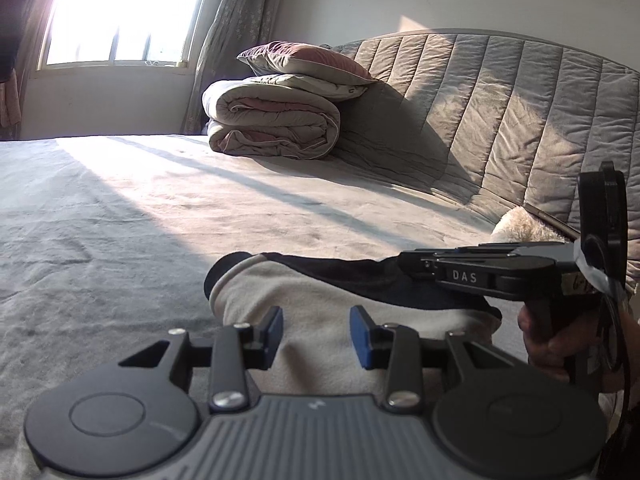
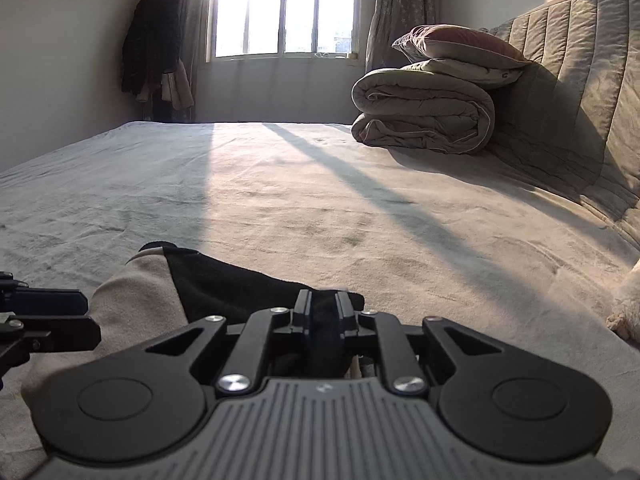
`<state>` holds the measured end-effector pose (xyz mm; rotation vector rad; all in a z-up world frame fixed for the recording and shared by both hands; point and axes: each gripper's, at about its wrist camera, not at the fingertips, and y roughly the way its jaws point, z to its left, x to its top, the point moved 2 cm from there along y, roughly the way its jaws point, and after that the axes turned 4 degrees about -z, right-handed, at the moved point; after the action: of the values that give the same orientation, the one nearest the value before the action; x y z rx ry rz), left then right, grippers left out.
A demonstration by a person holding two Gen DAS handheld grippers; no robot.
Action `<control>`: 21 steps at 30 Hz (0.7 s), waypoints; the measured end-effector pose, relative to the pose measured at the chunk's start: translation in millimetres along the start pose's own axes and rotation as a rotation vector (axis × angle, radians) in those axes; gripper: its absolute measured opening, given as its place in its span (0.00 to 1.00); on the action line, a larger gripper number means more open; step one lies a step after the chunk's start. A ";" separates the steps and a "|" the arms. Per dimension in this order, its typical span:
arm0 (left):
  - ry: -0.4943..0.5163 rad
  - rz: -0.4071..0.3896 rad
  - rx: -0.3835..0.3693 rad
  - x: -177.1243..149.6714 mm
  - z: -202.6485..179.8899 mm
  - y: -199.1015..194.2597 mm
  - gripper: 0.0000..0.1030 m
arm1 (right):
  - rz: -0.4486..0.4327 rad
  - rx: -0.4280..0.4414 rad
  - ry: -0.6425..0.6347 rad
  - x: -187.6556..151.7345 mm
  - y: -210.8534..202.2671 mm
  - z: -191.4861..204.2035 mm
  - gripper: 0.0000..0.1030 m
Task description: Fold clothes
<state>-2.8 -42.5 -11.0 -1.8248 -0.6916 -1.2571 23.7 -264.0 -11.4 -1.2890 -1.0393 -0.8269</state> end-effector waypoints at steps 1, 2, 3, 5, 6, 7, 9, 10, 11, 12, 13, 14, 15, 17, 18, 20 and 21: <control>0.002 -0.006 -0.004 0.6 -0.9 -0.9 0.36 | -0.011 0.006 0.000 2.5 -2.8 0.5 0.18; 0.007 -0.012 -0.009 1.0 -2.3 -2.0 0.36 | -0.022 0.016 -0.004 4.5 -5.6 1.5 0.18; 0.012 -0.017 -0.015 1.2 -3.9 -2.9 0.36 | -0.027 0.025 -0.006 5.2 -7.2 2.5 0.18; 0.025 -0.009 -0.035 -0.3 -7.8 -2.3 0.36 | -0.020 0.036 -0.008 4.1 -7.0 3.8 0.18; 0.035 0.006 -0.045 -3.5 -10.4 -0.9 0.36 | -0.009 0.032 -0.014 1.5 -5.1 3.9 0.18; 0.044 0.024 -0.049 -7.6 -12.7 1.3 0.36 | 0.010 0.023 -0.024 -2.5 -1.7 3.0 0.18; 0.071 0.043 -0.056 -18.3 -18.8 5.3 0.36 | 0.050 0.004 -0.045 -11.9 5.6 0.6 0.18; 0.088 0.047 -0.057 -23.1 -22.1 6.6 0.36 | 0.070 -0.004 -0.058 -19.2 10.7 -1.9 0.18; 0.106 0.043 -0.050 -24.3 -24.5 6.6 0.36 | 0.082 -0.008 -0.065 -24.0 13.7 -3.7 0.22; 0.124 0.040 -0.043 -25.6 -27.0 6.7 0.36 | 0.081 -0.005 -0.062 -25.1 13.7 -4.7 0.23; 0.133 0.038 -0.040 -26.1 -28.2 6.3 0.36 | 0.078 -0.001 -0.057 -25.3 12.8 -5.4 0.23; 0.119 0.038 -0.043 -24.2 -26.1 5.1 0.38 | 0.071 0.005 -0.050 -24.3 10.3 -5.8 0.24; 0.106 0.041 -0.046 -21.6 -23.7 3.9 0.39 | 0.065 0.011 -0.042 -23.2 7.8 -6.3 0.25; 0.068 0.049 -0.050 -13.8 -18.3 -0.3 0.42 | 0.062 0.033 -0.001 -17.3 3.4 -11.6 0.31; 0.045 0.053 -0.051 -9.2 -15.5 -2.9 0.45 | 0.065 0.046 0.033 -13.2 1.3 -16.4 0.39; -0.024 0.068 -0.067 -2.0 -7.2 -9.1 0.64 | 0.083 0.084 0.135 -4.0 -3.1 -31.4 0.49; -0.066 0.079 -0.076 0.5 -2.3 -11.7 0.70 | 0.095 0.109 0.196 -0.3 -6.0 -39.8 0.54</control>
<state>-13.1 -38.2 -6.6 -1.9444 -0.6083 -1.1906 23.7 -304.1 -8.7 -1.1319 -0.8492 -0.7965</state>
